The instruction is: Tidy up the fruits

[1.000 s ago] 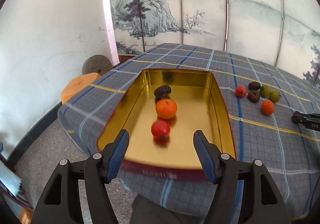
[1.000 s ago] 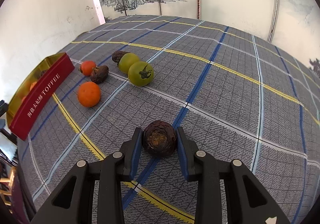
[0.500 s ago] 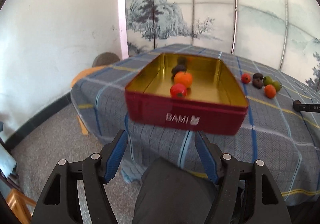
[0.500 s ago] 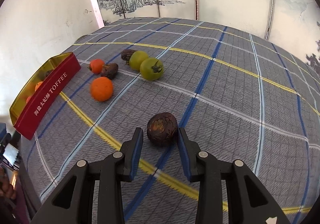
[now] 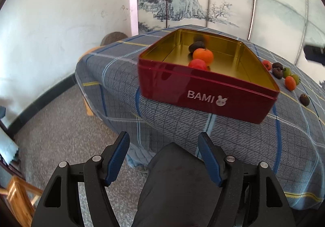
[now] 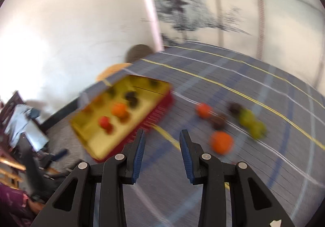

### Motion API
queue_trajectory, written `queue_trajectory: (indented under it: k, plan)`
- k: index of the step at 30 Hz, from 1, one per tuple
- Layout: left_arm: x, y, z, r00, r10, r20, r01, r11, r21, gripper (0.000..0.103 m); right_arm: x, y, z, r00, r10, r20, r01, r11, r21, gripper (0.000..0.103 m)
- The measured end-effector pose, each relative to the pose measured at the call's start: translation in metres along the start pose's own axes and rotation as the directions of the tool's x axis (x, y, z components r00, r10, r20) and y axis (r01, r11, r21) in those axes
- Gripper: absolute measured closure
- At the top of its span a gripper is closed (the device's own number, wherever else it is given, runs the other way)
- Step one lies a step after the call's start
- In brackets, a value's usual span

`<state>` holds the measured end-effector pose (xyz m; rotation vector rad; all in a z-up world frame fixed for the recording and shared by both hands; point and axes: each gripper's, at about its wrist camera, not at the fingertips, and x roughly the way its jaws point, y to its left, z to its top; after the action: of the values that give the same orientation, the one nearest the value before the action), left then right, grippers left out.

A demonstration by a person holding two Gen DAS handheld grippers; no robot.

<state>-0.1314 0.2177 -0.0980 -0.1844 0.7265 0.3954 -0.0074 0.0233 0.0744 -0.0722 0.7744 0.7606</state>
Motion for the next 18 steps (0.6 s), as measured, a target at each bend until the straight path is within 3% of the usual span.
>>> queue_trajectory:
  k: [7,18]
  plan:
    - [0.005,0.004,-0.001,1.0,0.021,-0.019,-0.021,1.0,-0.016,0.033,0.05,0.049,0.024,0.991,0.126,-0.053,-0.129,0.991,-0.048,0.07]
    - [0.012,0.009,-0.002,0.998,0.055,-0.044,-0.056,0.998,-0.024,0.033,0.098,0.084,0.019,0.978,0.149,-0.144,-0.164,0.981,-0.102,0.07]
